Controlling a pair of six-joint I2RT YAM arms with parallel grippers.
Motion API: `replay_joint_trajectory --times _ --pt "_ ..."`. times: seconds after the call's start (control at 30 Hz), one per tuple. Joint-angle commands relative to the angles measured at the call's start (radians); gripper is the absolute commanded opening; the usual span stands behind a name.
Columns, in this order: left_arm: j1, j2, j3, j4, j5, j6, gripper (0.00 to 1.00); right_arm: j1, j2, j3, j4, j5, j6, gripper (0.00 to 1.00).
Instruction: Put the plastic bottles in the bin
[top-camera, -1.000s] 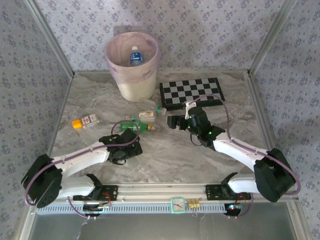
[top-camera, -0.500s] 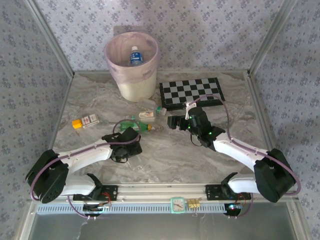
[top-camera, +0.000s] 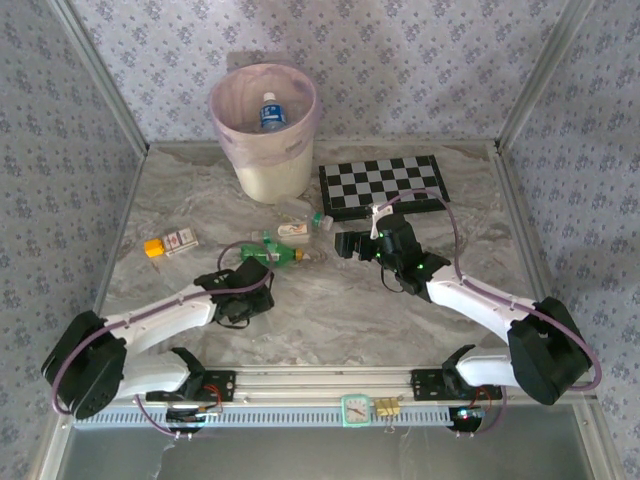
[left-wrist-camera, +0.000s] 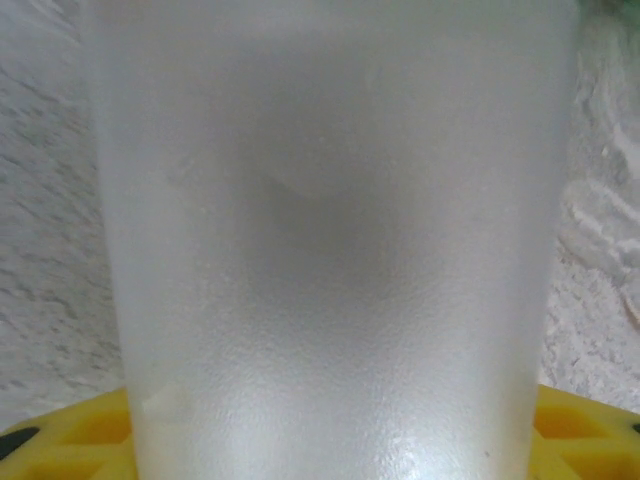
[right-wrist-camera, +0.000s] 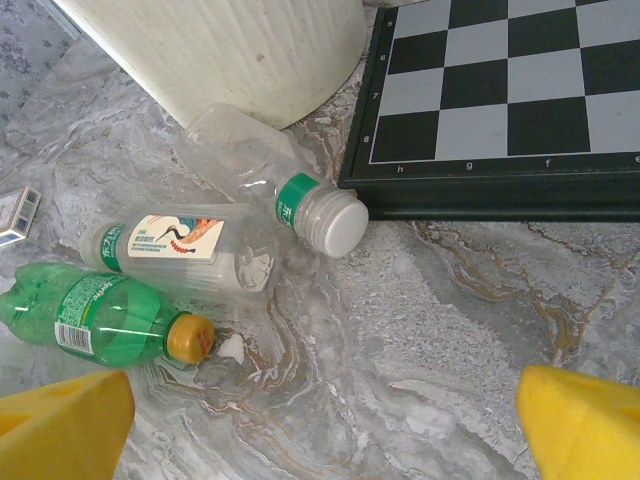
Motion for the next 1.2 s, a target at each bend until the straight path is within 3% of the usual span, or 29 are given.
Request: replay_joint_trajectory --times 0.0,0.23,0.43,0.57,0.83,1.0,1.17 --pt "0.055 -0.087 -0.009 -0.031 -0.063 0.024 0.59 -0.002 -0.004 -0.001 0.013 0.006 0.013 1.0" --pt "0.278 -0.26 0.027 0.056 -0.14 0.179 0.58 0.0 0.014 0.002 0.023 -0.006 0.019 1.0" --pt "0.457 -0.239 0.169 0.233 -0.124 0.359 0.57 0.001 0.019 0.014 0.021 -0.009 0.017 1.0" --pt "0.519 -0.122 0.366 0.308 -0.084 0.501 0.57 0.003 0.016 0.016 0.019 -0.011 0.022 1.0" --pt "0.552 0.16 0.837 0.332 0.053 0.784 0.54 0.011 -0.013 0.017 -0.003 0.006 0.019 1.0" --pt "0.563 0.403 1.204 0.18 0.178 0.892 0.54 0.009 -0.039 0.009 -0.02 0.022 0.016 1.0" --pt "0.563 0.739 1.775 -0.129 0.325 0.967 0.53 0.012 -0.059 0.017 -0.048 0.026 0.013 1.0"
